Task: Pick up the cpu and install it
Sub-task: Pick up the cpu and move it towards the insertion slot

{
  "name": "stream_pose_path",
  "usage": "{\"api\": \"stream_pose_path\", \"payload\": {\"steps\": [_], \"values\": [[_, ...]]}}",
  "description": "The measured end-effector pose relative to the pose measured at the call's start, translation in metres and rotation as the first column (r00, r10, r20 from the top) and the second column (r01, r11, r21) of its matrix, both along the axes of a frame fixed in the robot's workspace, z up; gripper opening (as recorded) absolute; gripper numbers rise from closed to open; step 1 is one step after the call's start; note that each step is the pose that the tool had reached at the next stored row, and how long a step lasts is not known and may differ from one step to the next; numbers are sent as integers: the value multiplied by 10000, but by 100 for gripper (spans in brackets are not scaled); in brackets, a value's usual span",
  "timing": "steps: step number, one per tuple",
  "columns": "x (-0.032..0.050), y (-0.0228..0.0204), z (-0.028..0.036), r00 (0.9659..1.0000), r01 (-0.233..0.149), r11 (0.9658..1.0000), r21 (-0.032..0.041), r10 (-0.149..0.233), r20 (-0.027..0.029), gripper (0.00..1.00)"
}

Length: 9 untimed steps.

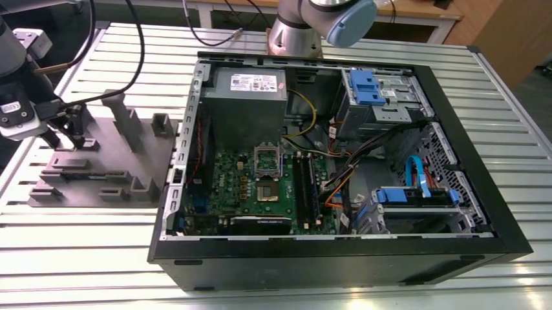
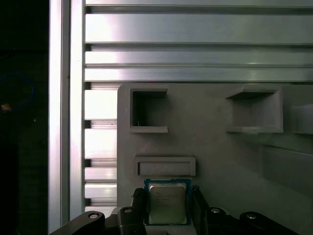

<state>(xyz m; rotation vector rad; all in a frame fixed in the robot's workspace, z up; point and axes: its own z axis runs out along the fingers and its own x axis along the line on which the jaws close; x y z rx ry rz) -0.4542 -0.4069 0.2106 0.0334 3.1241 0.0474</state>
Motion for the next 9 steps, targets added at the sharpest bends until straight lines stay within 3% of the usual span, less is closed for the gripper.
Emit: {"api": "stream_pose_path", "payload": {"steps": [2,4,9], "values": [[0,0,2,10000,0,10000,0,0,0,47],[0,19,50,10000,0,10000,-2,0,-1,47],[0,19,50,10000,0,10000,-3,0,-1,47]]}}
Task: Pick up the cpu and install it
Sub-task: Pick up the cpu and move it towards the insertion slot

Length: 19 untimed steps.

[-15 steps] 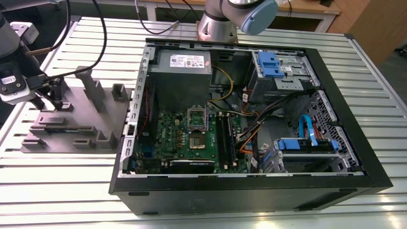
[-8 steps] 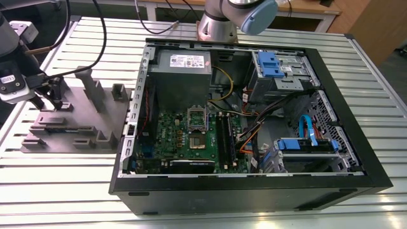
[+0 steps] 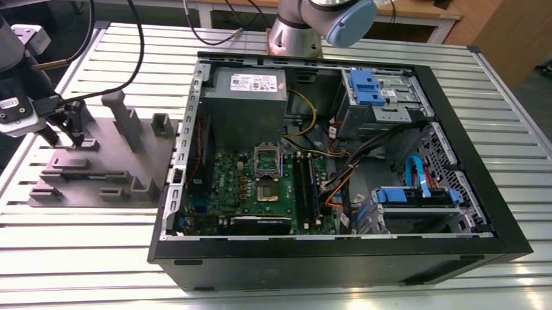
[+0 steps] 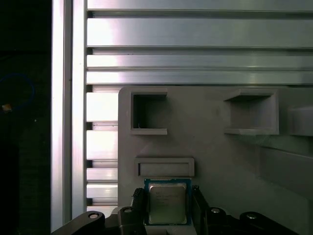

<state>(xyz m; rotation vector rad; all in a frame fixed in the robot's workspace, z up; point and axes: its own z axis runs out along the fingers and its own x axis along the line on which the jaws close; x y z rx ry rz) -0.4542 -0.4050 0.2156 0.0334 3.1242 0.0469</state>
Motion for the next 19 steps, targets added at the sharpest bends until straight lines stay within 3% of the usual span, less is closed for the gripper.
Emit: {"api": "stream_pose_path", "payload": {"steps": [13,19], "values": [[0,0,2,10000,0,10000,-10,0,0,47],[0,0,33,10000,0,10000,-13,0,-1,47]]}}
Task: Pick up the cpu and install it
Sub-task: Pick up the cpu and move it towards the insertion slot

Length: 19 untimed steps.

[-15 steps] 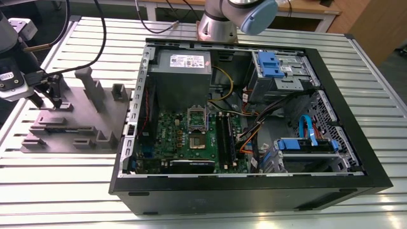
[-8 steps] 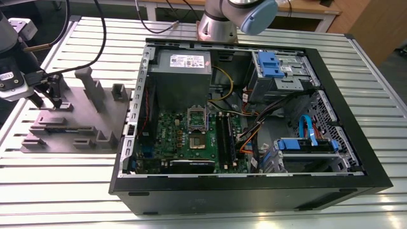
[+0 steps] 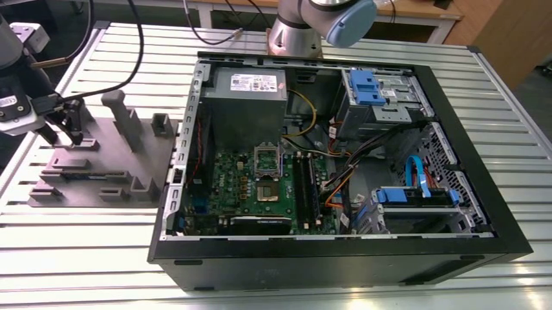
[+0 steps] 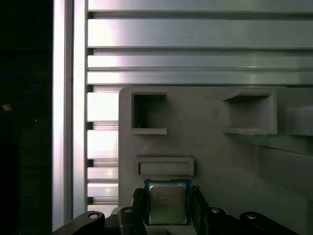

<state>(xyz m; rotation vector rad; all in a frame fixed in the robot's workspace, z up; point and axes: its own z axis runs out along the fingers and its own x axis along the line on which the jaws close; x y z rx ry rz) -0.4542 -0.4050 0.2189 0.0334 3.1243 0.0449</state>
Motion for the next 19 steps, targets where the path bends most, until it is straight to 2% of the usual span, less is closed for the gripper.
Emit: {"api": "stream_pose_path", "payload": {"steps": [19], "values": [[0,2,61,10000,-1,10000,-9,1,0,47]]}}
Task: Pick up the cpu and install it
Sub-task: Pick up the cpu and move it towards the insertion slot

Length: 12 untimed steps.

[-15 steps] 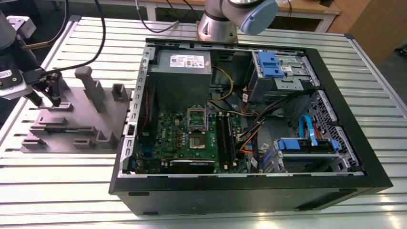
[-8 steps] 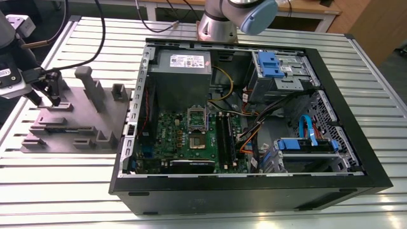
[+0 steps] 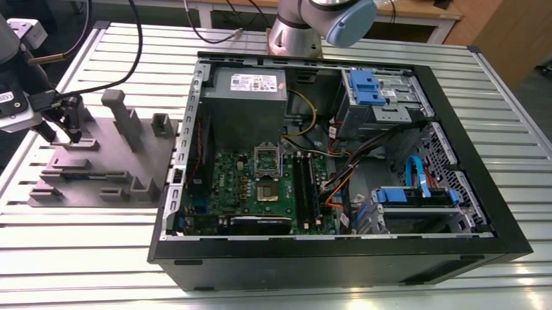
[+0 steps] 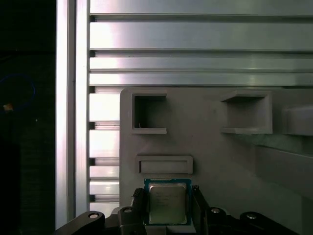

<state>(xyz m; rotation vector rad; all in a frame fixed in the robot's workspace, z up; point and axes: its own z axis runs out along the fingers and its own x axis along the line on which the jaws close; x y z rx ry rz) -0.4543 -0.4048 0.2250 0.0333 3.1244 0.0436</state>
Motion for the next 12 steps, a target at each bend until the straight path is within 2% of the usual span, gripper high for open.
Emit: {"api": "stream_pose_path", "payload": {"steps": [12], "values": [[0,0,40,10000,0,10000,1,0,1,47]]}}
